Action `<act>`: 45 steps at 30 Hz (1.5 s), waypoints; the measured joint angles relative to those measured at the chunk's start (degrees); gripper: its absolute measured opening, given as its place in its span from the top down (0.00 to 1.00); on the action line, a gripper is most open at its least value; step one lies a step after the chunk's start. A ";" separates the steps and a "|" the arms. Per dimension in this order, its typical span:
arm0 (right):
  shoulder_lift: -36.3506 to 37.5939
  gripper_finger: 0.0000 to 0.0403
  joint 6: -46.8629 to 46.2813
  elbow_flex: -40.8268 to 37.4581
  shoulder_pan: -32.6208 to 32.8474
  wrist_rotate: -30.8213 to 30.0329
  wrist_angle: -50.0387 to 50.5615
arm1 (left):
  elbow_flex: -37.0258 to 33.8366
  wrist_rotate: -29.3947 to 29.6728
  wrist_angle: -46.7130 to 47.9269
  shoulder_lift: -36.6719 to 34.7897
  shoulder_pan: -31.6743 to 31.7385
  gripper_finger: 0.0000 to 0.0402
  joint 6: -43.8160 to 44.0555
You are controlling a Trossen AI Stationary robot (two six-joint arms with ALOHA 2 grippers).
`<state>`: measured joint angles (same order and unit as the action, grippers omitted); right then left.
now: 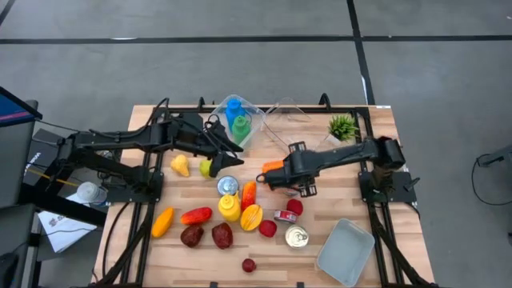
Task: Pick & Place Food Item
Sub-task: Put the orange water bottle into the left transparent bin
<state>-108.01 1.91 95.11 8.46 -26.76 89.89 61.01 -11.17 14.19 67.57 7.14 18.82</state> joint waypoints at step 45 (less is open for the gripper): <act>-0.06 0.49 82.77 0.17 6.94 -25.71 -23.04 | -0.02 0.41 1.17 0.00 0.00 0.42 -0.14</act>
<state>-108.07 84.68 95.29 15.40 -52.46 66.85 60.99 -10.76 15.35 67.57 7.14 18.68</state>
